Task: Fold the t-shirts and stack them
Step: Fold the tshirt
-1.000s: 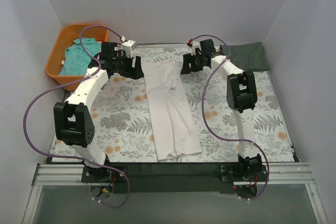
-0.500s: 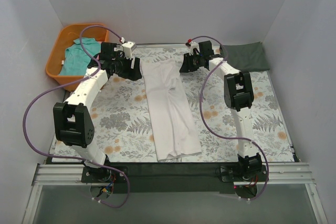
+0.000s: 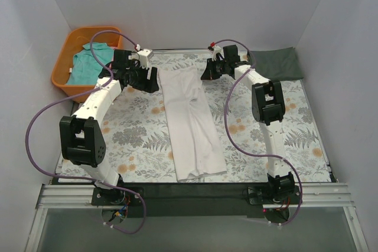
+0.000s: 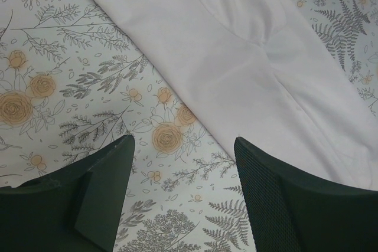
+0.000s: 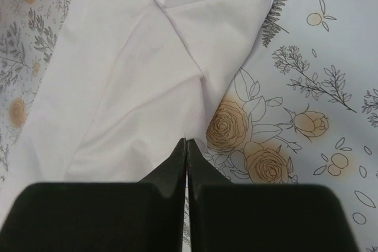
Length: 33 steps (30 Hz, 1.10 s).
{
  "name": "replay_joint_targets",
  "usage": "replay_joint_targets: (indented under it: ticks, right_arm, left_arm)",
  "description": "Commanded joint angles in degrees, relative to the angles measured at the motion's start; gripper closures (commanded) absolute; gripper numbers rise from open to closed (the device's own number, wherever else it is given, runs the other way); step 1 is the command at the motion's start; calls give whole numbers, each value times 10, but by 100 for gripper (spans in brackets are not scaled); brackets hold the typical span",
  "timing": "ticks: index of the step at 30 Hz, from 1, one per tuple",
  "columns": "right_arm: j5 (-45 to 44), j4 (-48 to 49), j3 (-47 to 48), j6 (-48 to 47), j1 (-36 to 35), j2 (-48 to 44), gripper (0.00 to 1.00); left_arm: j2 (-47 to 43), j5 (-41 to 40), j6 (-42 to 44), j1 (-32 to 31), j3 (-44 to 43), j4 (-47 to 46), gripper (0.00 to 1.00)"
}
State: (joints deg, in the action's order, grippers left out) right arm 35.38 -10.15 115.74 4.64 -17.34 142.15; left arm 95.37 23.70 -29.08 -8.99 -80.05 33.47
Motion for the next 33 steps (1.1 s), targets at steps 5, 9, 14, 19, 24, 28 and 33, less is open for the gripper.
replay_joint_targets:
  ticks: [5, 9, 14, 19, 24, 28, 33]
  right_arm:
    - [44, 34, 15, 28, -15, -34, 99]
    - [54, 43, 15, 46, -28, -43, 99]
    - [59, 59, 17, 70, -51, -36, 99]
    - [59, 74, 24, 92, -76, -22, 99]
    - [51, 96, 26, 114, -93, -10, 99]
    - [43, 114, 30, 122, -103, 3, 99]
    - [39, 121, 19, 133, -109, 22, 99]
  left_arm:
    - [-41, -5, 12, -1, 4, 4, 36]
    - [-43, -5, 14, -1, 8, 4, 36]
    - [-46, -3, 14, -1, 12, 5, 36]
    - [-51, -8, 22, -1, 16, 9, 36]
    - [-57, -9, 25, 0, 23, 15, 36]
    - [-63, -10, 24, 3, 30, 18, 36]
    - [-66, -4, 23, 5, 33, 22, 36]
